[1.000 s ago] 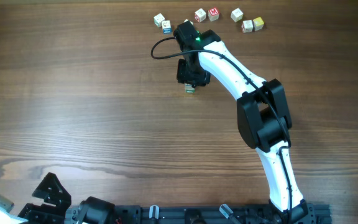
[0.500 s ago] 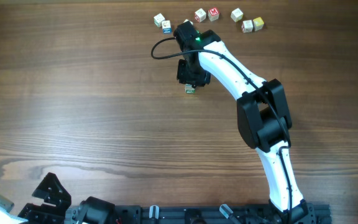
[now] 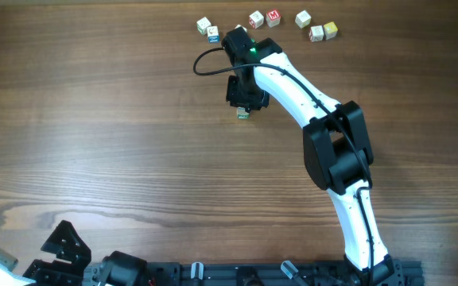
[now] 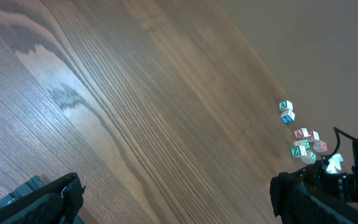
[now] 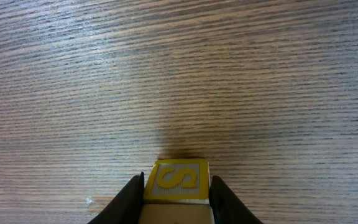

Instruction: Form a tower

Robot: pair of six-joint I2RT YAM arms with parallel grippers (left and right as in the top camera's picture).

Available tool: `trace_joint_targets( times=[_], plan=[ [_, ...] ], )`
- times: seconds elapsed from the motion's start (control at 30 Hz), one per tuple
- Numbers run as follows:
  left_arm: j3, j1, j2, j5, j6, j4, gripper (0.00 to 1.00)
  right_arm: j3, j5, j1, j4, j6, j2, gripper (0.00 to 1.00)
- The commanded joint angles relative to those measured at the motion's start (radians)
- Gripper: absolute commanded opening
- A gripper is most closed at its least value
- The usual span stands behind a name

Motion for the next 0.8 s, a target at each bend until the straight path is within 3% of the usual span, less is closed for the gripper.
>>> trace_joint_targets(
  times=[0.0,0.17,0.33,0.37,0.4,0.77],
  plan=[
    [-0.003,0.006,-0.005,-0.013,-0.009,0.002,1.0,0.005,0.045,-0.003,-0.004,0.036,0.026,0.29],
    [-0.003,0.006,-0.005,-0.013,-0.009,0.002,1.0,0.006,0.044,-0.003,-0.003,0.044,0.026,0.32],
    [-0.003,0.006,-0.005,-0.013,-0.009,0.002,1.0,0.006,0.039,-0.003,0.004,0.02,0.026,0.79],
    [-0.003,0.006,-0.005,-0.013,-0.009,0.002,1.0,0.007,0.035,-0.003,0.007,0.007,0.026,0.93],
    [-0.003,0.006,-0.005,-0.013,-0.009,0.002,1.0,0.007,0.032,-0.003,0.008,0.002,0.026,1.0],
    [-0.003,0.006,-0.005,-0.013,-0.009,0.002,1.0,0.014,0.032,-0.003,0.004,-0.006,0.019,0.99]
  ],
)
